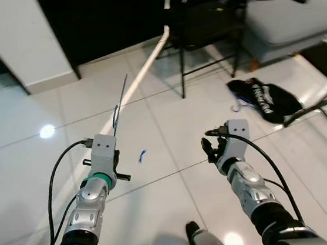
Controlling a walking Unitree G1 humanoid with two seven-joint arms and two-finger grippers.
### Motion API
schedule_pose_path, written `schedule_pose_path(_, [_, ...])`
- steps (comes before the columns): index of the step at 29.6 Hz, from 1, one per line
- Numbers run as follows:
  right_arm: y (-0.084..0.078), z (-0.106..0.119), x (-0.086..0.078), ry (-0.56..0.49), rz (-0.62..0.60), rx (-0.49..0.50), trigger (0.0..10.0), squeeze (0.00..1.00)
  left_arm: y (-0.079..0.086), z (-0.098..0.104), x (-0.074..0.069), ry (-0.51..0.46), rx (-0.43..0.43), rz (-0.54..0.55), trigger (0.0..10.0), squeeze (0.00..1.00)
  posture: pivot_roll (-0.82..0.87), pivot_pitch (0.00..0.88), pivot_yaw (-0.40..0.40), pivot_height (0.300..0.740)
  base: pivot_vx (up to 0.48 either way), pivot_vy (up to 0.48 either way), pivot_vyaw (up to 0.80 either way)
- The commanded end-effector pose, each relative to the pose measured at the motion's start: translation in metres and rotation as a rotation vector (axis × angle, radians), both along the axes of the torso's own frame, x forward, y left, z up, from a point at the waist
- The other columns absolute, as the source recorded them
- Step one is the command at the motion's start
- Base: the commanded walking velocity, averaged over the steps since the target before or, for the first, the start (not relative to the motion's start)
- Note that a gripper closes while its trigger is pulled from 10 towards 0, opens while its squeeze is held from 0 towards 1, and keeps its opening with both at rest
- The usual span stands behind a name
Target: Hang hanger
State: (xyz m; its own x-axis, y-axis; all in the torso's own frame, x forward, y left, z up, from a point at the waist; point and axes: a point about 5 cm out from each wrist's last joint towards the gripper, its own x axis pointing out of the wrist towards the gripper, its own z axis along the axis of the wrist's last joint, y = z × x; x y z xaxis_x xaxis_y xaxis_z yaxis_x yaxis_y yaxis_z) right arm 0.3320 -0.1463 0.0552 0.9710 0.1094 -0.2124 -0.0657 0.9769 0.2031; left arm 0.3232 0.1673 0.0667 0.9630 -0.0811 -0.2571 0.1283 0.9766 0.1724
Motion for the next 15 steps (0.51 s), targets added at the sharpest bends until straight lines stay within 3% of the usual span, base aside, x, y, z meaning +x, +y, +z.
schedule_pose_path(1, [-0.0004,-0.01,-0.0058,0.047,-0.011,0.015,10.0,0.0,0.0021,-0.0062,-0.0038,0.03,0.013,0.002,10.0,0.0,0.02,0.165,0.056,0.74,0.0,0.0,-0.8])
schedule_pose_path(15, [-0.0002,-0.0075,-0.004,0.039,-0.01,0.016,10.0,0.0,0.005,-0.0002,-0.0016,-0.002,0.002,0.016,10.0,0.0,0.02,0.167,0.055,0.74,0.0,0.0,-0.8])
